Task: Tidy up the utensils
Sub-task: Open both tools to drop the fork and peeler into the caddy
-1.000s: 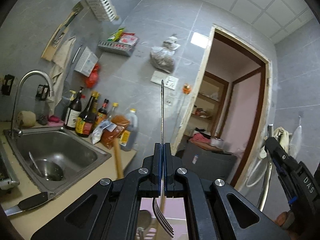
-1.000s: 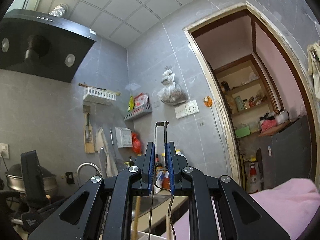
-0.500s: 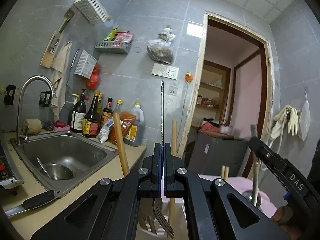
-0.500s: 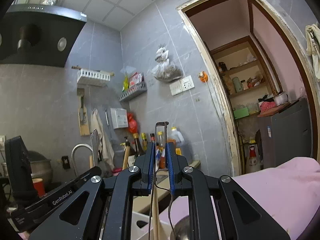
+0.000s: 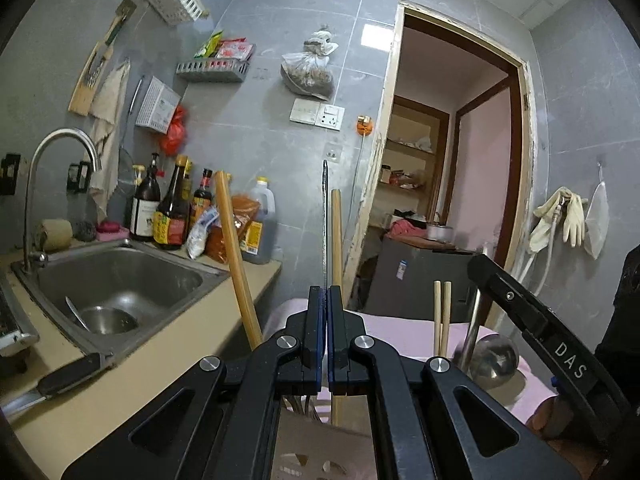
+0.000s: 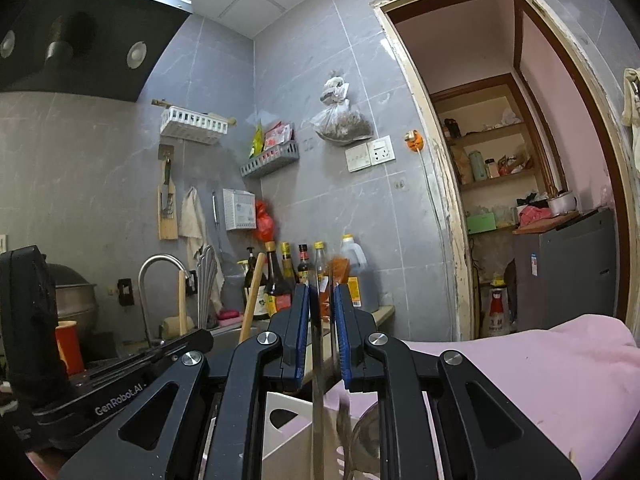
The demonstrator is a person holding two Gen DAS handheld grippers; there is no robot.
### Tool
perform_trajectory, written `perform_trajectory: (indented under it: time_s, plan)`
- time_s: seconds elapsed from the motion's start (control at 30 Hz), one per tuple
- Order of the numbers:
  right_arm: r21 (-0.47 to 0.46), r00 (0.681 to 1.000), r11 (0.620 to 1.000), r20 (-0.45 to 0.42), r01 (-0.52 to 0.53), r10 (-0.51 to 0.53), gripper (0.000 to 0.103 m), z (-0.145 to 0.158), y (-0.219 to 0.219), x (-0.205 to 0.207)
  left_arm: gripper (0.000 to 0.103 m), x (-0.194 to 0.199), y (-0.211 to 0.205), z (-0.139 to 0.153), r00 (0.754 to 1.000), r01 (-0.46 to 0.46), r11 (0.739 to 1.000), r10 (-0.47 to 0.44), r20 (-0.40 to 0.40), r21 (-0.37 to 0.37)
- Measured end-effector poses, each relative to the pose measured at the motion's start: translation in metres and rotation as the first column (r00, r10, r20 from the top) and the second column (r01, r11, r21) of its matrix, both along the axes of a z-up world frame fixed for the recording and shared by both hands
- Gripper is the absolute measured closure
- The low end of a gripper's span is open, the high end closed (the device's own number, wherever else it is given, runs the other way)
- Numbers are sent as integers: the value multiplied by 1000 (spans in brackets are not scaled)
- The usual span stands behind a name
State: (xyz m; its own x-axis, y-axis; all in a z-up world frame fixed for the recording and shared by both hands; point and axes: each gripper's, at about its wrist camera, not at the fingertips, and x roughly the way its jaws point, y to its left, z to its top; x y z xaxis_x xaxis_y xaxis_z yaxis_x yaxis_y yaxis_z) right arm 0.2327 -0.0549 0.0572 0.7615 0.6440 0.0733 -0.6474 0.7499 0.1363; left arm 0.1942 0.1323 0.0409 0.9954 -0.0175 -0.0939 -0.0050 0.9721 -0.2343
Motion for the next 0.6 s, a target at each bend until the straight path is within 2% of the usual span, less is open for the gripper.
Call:
perform_trajectory:
  time_s: [0.17, 0.23, 0.33, 0.43, 0.5, 0.6]
  plan:
    - [-2, 1000, 1000, 27, 16, -16, 85, 1, 1, -5, 102, -11, 9, 3, 999, 6, 998, -4, 46, -60]
    - [4, 999, 1000, 36, 19, -20, 80, 0, 0, -7, 102, -16, 10, 6, 998, 9, 998, -4, 66, -68]
    - [-1, 998, 999, 58, 38, -38, 79, 0, 1, -11, 100, -21, 8, 10, 997, 14, 998, -9, 79, -65]
    - [4, 994, 997, 80, 71, -71, 69, 0, 0, -15, 88, -23, 5, 14, 996, 20, 998, -15, 89, -57]
    - [15, 989, 993, 91, 114, -114, 55, 0, -1, -19, 76, -25, 4, 15, 995, 20, 998, -14, 98, -59]
    - [34, 980, 985, 98, 170, -173, 45, 2, -5, -22, 70, -27, 1, 18, 995, -22, 999, 26, 95, -49]
